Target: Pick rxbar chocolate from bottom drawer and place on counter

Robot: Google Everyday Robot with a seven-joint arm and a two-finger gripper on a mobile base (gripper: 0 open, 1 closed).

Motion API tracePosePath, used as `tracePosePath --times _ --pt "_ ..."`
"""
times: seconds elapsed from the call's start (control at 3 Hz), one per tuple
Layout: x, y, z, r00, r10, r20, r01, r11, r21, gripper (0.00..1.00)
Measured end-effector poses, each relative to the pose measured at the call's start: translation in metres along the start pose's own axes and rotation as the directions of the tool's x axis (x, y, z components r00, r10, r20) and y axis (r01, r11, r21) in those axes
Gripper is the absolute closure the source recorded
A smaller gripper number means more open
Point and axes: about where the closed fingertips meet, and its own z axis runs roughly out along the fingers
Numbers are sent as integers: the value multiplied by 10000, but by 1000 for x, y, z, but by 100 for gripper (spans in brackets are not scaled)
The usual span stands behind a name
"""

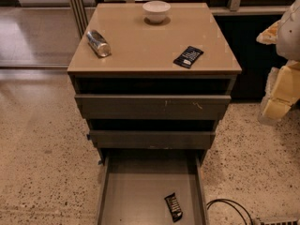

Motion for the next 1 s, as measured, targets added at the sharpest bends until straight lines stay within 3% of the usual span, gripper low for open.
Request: tracePosePath --times 0.67,1.0 --pt "11 13 18 9995 311 -33 -312 9993 -186 0" --pt "27 48 59 9971 715 249 -699 9958 -589 0"
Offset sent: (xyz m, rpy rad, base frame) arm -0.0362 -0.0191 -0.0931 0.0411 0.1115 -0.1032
